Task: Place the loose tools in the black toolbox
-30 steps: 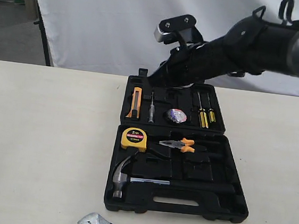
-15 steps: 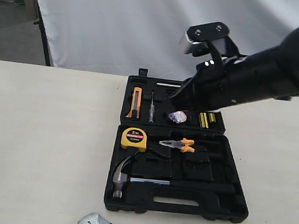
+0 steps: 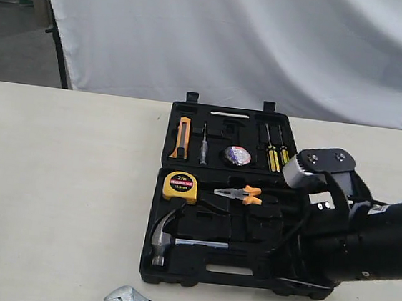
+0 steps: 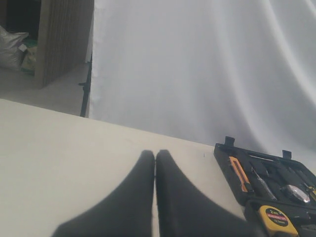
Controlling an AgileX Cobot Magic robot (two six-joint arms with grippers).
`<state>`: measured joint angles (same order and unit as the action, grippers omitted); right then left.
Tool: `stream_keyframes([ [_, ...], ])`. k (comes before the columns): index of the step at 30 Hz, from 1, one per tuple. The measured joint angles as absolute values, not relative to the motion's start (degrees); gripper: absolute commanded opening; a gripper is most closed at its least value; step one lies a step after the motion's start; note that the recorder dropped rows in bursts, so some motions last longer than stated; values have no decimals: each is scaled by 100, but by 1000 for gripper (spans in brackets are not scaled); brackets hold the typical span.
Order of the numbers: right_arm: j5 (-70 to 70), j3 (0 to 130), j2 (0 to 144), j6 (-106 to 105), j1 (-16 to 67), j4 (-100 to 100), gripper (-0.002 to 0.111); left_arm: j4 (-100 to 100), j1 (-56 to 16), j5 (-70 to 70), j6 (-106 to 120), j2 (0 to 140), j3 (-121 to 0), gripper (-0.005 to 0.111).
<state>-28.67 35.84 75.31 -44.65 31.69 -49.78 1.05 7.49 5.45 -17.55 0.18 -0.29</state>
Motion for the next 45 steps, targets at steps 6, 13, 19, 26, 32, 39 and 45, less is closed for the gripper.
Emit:
stream_keyframes([
  [6, -2798, 3517, 7531, -5023, 4010, -5147, 57, 105, 749, 545, -1755, 18, -29, 1],
  [13, -1846, 3517, 7531, -5272, 5211, -5169, 57, 105, 749, 545, -1755, 18, -29, 1],
  [19, -1426, 3517, 7531, -5285, 5455, -5179, 57, 105, 749, 545, -1755, 18, -29, 1],
  [26, -1319, 3517, 7531, -5305, 5459, -5225, 57, 105, 749, 545, -1755, 18, -29, 1],
  [32, -1305, 3517, 7531, -5440, 5459, -5225, 57, 105, 749, 545, -1755, 18, -29, 1],
  [39, -1143, 3517, 7531, -5528, 5459, -5237, 57, 105, 749, 545, -1755, 18, -29, 1],
  [45, -1055, 3517, 7918, -5528, 5459, -5253, 57, 105, 749, 545, -1755, 18, -29, 1],
])
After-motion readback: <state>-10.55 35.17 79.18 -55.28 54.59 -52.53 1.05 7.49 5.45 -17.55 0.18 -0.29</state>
